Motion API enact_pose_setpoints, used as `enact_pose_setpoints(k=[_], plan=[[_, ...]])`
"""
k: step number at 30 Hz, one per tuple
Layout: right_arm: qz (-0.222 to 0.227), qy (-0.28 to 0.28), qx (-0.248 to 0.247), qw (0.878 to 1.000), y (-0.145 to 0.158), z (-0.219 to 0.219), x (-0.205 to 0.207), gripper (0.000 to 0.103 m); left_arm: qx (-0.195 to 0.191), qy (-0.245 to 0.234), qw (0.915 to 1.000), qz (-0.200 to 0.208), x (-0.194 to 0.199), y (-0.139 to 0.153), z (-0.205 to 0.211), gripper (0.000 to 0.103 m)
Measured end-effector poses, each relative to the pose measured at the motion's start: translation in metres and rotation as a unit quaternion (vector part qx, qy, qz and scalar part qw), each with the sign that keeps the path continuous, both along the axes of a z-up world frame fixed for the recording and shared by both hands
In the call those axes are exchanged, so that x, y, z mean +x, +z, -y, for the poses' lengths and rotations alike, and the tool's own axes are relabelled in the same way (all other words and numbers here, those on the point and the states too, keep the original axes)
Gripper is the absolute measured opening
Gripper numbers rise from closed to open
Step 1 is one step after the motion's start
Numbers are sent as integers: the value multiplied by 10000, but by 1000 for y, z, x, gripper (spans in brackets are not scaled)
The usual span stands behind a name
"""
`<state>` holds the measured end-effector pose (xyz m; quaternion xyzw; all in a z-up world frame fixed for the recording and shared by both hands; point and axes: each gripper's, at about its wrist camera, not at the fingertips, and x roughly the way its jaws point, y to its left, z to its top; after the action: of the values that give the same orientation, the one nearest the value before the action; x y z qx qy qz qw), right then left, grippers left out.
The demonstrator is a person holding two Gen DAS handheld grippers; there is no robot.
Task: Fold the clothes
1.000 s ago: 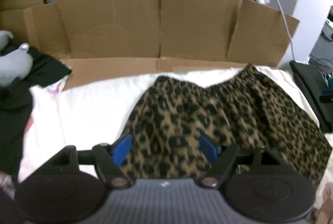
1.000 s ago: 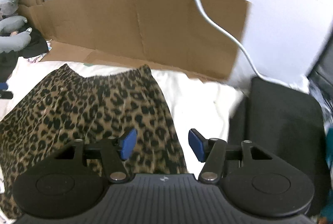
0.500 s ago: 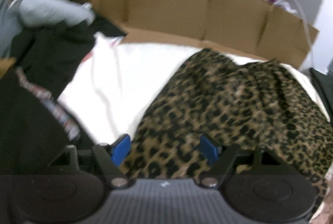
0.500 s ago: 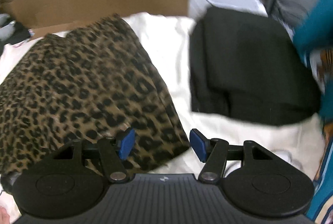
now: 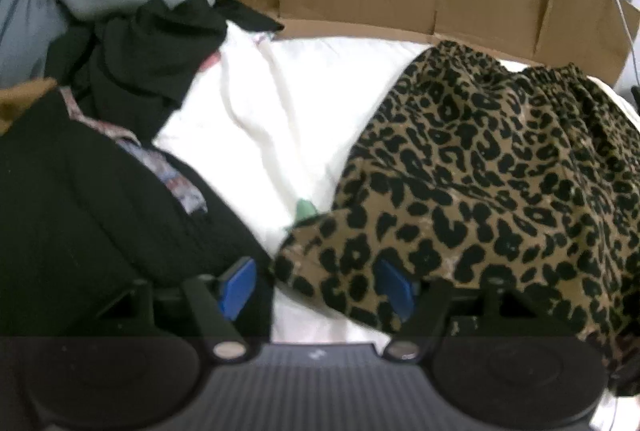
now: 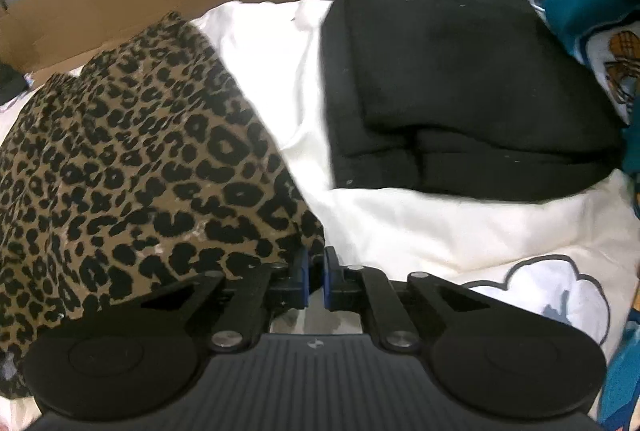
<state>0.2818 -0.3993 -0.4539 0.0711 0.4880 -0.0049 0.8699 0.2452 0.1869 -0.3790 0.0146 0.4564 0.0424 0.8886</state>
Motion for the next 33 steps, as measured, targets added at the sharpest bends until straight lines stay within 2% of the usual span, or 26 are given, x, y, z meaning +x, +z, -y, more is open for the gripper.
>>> enact_pose_setpoints(k=[6, 11, 12, 13, 14, 15, 16, 20, 25, 29, 33], plan=[[-3, -94, -222, 9997, 2, -1, 2, 5, -199, -289, 9994, 28, 9, -3, -12, 69], [-112, -215, -516, 9984, 10, -7, -5, 9, -571, -589, 9956, -460, 30, -27, -19, 69], [-108, -254, -636, 9976, 13, -8, -9, 13, -649, -586, 9951, -470, 32, -29, -22, 65], [-88, -270, -695, 9972, 17, -9, -14, 14, -728, -569, 9946, -477, 33, -29, -25, 57], [-49, -285, -680, 9973, 22, -9, -19, 22, -806, -554, 9940, -486, 34, -29, -27, 49], [-4, -314, -619, 9976, 28, -9, -25, 31, -875, -560, 9932, -525, 33, -27, -30, 27], [46, -337, -545, 9979, 34, -10, -31, 34, -946, -566, 9923, -563, 32, -25, -32, 12], [158, -137, -267, 9994, 53, -29, -55, 38, -1276, -405, 9895, -542, 22, -13, -48, 10], [130, 445, -79, 9989, 60, -62, -75, 39, -1609, 121, 9854, -540, 11, 4, -64, 10], [23, 922, 100, 9957, 58, -91, -85, 40, -1495, 252, 9861, -686, 6, 7, -66, 12], [-10, 1349, 322, 9903, 58, -120, -93, 41, -1332, 647, 9858, -793, -5, 8, -65, 19]])
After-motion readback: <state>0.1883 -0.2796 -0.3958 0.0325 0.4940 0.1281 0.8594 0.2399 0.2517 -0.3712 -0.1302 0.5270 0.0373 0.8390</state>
